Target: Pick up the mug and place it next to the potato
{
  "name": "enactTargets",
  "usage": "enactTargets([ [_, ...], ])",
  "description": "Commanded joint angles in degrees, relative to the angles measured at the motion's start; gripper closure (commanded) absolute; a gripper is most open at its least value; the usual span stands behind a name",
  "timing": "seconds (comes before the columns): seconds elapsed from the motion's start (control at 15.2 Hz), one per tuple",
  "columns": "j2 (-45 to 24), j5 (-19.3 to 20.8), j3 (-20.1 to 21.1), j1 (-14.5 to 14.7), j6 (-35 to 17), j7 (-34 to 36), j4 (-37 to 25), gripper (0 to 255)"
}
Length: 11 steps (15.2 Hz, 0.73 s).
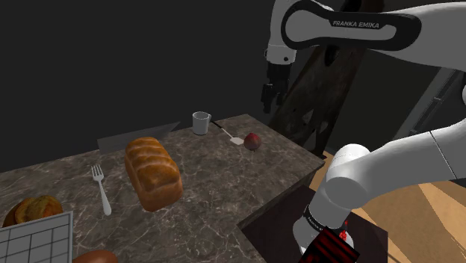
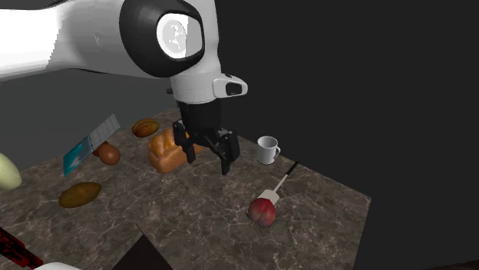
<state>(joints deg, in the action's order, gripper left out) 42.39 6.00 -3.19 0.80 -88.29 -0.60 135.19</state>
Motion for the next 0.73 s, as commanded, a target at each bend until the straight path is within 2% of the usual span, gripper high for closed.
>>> enactTargets([
  [0.0, 0.00, 0.00, 0.00, 0.00, 0.00, 0.00, 0.00, 0],
  [0.66, -20.18, -1.12, 0.65, 0.47, -14.73, 4.01, -6.39, 0],
])
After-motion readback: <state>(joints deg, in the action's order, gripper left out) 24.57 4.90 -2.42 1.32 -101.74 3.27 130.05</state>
